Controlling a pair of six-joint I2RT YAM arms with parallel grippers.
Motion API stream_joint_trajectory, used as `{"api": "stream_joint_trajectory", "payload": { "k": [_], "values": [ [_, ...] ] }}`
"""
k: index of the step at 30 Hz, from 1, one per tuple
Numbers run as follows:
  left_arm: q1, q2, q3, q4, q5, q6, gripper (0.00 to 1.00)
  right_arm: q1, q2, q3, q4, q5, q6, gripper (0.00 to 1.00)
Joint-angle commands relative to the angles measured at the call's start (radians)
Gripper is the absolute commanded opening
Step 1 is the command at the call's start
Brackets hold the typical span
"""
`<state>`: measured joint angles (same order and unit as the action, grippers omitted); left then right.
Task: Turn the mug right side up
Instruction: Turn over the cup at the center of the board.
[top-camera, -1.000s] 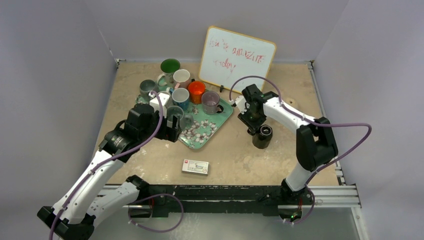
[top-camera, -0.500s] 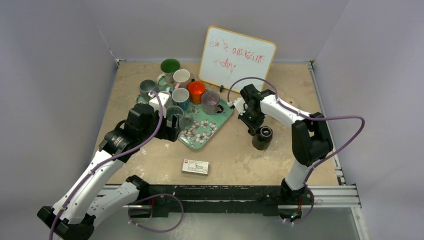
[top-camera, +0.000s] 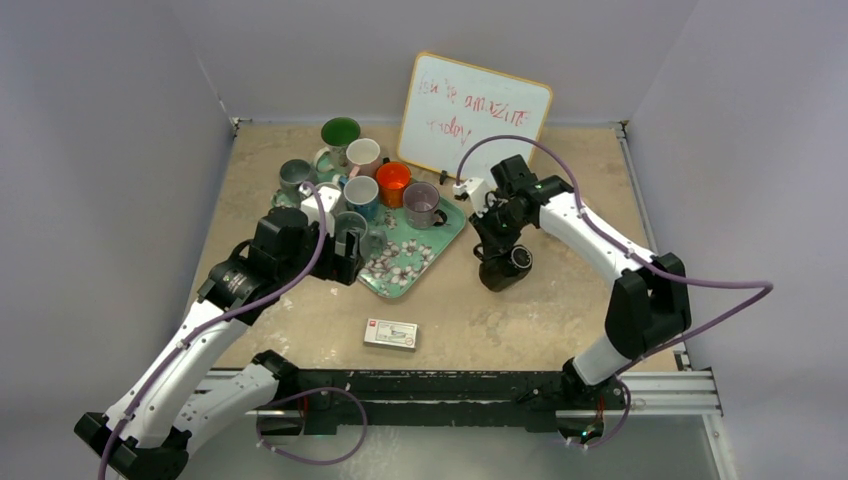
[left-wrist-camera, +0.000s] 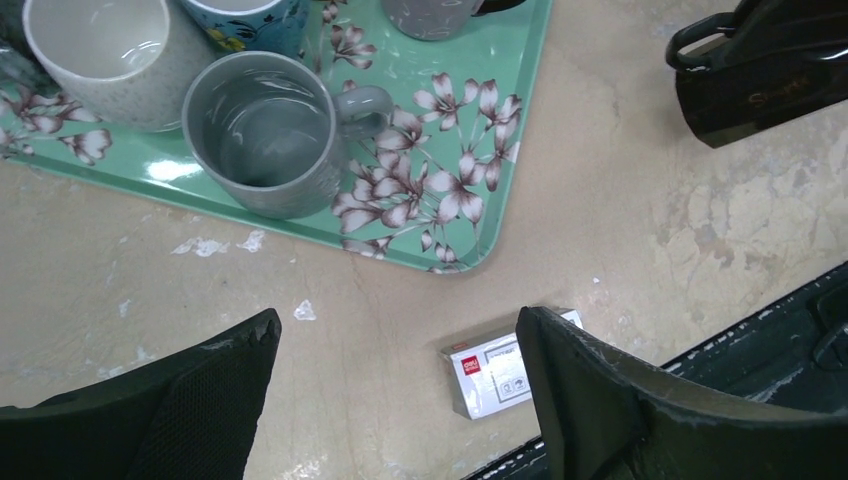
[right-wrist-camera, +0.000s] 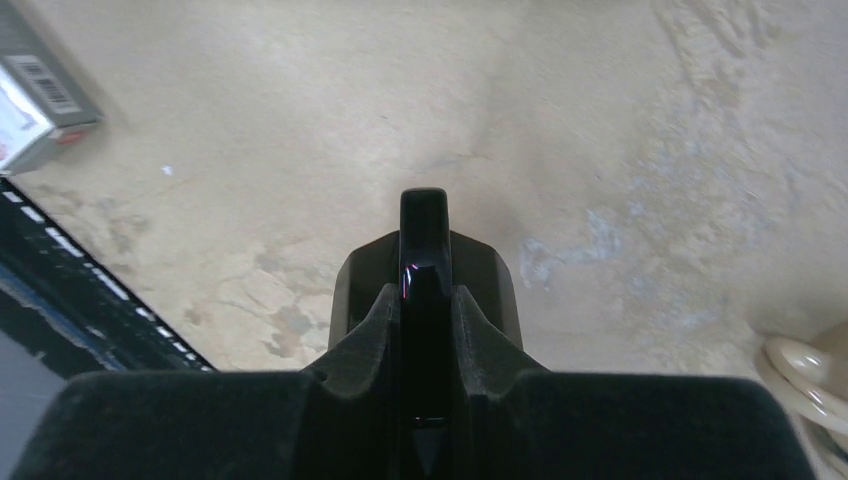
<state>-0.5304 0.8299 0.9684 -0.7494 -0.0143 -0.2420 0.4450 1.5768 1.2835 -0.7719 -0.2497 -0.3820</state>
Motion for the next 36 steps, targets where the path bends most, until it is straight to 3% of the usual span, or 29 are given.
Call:
{"api": "stream_joint_trajectory", "payload": {
  "k": [1, 16, 19, 26, 36],
  "values": [
    [0.003, -0.007, -0.008, 0.049, 0.097, 0.022, 0.86, 0.001, -0.041, 0.015, 0.035, -0.180, 0.059, 0.00],
    [0.003, 0.090, 0.031, 0.320, 0.579, -0.091, 0.81, 0.001, -0.275, -0.225, 0.571, -0.794, 0.362, 0.00],
    [0.004, 0.136, 0.038, 0.379, 0.661, -0.135, 0.79, 0.002, -0.294, -0.288, 0.782, -0.896, 0.527, 0.00],
    [0.003, 0.224, -0.027, 0.648, 0.774, -0.357, 0.74, 0.002, -0.338, -0.473, 1.375, -0.945, 0.951, 0.00],
    [0.003, 0.286, -0.060, 0.798, 0.827, -0.431, 0.57, 0.003, -0.309, -0.536, 1.785, -0.976, 1.248, 0.00]
  ]
}}
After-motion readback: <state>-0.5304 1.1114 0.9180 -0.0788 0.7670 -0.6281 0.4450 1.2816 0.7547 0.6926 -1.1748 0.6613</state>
